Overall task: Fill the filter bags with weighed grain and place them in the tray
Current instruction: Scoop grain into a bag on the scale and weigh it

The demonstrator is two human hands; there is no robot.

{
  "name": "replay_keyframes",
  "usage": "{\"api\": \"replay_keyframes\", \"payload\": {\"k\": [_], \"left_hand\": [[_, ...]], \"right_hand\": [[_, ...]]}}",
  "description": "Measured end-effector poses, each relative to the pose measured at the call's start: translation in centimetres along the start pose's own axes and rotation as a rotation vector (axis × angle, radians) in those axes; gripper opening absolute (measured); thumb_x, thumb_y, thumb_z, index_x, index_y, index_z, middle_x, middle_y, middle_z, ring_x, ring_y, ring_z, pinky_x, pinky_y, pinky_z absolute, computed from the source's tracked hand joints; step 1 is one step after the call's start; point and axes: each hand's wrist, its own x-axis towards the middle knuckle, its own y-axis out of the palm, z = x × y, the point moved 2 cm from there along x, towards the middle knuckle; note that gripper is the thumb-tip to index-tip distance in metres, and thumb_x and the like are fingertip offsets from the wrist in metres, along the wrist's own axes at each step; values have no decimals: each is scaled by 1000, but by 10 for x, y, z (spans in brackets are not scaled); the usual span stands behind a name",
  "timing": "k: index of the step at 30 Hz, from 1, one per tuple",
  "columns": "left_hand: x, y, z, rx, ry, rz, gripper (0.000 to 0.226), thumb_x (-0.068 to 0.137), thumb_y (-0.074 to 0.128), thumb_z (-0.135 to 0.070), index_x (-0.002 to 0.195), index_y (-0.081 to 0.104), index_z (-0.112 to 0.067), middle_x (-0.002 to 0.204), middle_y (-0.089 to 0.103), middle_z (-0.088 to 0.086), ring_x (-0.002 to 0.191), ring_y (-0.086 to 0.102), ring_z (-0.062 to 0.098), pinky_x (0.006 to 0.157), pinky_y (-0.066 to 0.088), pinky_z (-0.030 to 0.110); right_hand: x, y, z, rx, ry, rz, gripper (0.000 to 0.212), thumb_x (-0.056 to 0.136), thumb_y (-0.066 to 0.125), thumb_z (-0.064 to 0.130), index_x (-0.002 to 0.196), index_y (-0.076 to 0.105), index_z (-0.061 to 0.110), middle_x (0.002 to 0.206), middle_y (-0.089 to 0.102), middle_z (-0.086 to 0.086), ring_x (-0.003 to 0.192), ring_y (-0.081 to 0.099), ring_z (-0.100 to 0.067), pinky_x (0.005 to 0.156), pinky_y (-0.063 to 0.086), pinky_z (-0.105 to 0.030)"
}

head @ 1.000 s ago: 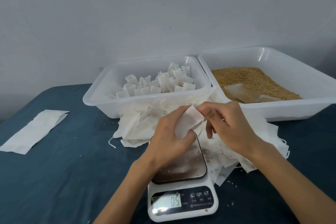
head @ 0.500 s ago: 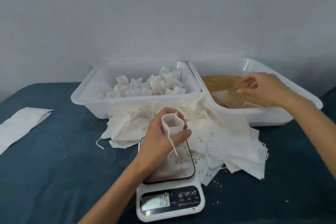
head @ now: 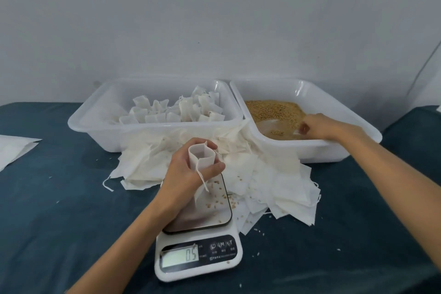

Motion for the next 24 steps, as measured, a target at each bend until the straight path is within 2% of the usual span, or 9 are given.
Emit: {"api": "replay_keyframes", "payload": {"k": [4,7,9,12,16,20,24], "left_hand": [[1,-2,0,-11,14,-15,29,84,81,2,105,65,-9,82,70,-1,77,67,12,66,53,19],[1,-3,1,-16,28,-21,28,83,82,0,104,66,-11,82,71,-1,77,68,12,67,53,19],[2,-3,2,-15,34,-18,28,83,82,1,103,66,-12,82,70,0,78,68,13,67,54,20],[2,-2,2,-8,39,-11,30,82,84,1,103,66,-12,83,70,1,78,67,14,69,55,21],[2,-3,2,14,29,-23,29,83,83,1,103,66,-12,83,71,1,79,67,16,71,56,24],[1,-3,2,17,26,-22,29,82,83,0,103,66,-11,84,71,3,79,68,15,71,56,22],[1,-4,1,11,19,-20,29,83,82,0,104,66,-11,84,70,3,79,67,15,72,56,22]], "right_hand": [[-4,-9,-9,-38,0,-196,32,91,68,9,122,67,18,123,66,-6,107,61,-26,88,51,-39],[-10,-20,-22,-143,63,-339,37,91,64,1,121,67,22,121,67,-8,107,62,-29,95,50,-46],[-13,-27,-28,-254,78,-378,37,91,64,0,119,69,23,119,68,-8,106,63,-29,93,50,-45],[-16,-30,-29,-350,21,-350,36,91,66,4,117,71,28,119,69,-3,106,63,-25,94,49,-43],[-14,-23,-16,-214,-126,-223,28,92,69,11,116,73,24,125,69,3,116,62,-20,100,49,-43],[-7,-13,-2,-4,-188,-114,34,90,71,1,121,73,14,130,68,-3,124,60,-21,104,49,-36],[-10,-12,-12,103,-163,-78,39,86,73,-7,122,72,8,128,67,-7,123,60,-24,99,48,-28]]}}
